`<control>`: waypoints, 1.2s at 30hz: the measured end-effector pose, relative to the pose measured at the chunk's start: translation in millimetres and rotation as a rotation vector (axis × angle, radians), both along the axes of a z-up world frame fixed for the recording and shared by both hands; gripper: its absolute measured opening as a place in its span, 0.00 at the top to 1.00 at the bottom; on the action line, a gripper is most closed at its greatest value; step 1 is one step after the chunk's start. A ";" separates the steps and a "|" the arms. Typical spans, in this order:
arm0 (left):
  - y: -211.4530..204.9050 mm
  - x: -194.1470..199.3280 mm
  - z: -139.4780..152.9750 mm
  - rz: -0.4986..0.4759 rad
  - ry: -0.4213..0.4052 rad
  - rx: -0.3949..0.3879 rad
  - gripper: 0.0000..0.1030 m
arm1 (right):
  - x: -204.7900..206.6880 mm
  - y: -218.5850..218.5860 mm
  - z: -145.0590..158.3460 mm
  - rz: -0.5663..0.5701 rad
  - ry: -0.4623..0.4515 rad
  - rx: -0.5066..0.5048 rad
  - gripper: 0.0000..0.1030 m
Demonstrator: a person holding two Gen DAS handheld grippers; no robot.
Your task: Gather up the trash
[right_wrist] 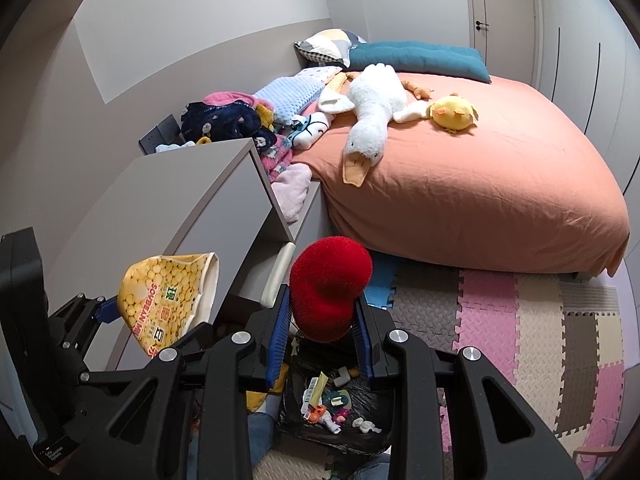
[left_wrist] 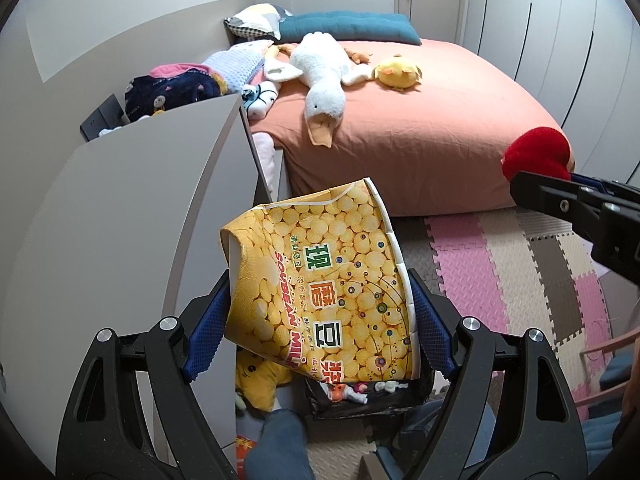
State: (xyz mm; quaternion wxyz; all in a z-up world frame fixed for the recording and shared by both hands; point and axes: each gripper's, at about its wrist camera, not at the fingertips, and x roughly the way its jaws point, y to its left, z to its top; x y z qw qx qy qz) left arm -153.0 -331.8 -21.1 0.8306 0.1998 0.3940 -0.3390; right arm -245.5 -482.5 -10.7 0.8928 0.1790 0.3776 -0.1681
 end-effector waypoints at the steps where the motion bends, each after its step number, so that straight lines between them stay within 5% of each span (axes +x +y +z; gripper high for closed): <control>1: 0.7 -0.4 -1.1 -0.004 0.007 0.001 0.20 | 0.9 0.0 -0.7 0.001 0.009 -0.006 0.65; 3: 3.4 -0.5 -4.2 0.003 0.006 0.021 0.05 | 3.4 -0.2 -1.3 -0.009 0.022 -0.022 0.27; 4: 4.1 -0.9 -4.8 0.016 -0.006 0.033 0.05 | 3.0 1.2 -0.2 -0.024 0.015 -0.043 0.24; 36: 22.8 -0.1 -1.3 0.050 0.037 -0.028 0.05 | 0.6 5.5 5.3 -0.021 0.000 -0.067 0.23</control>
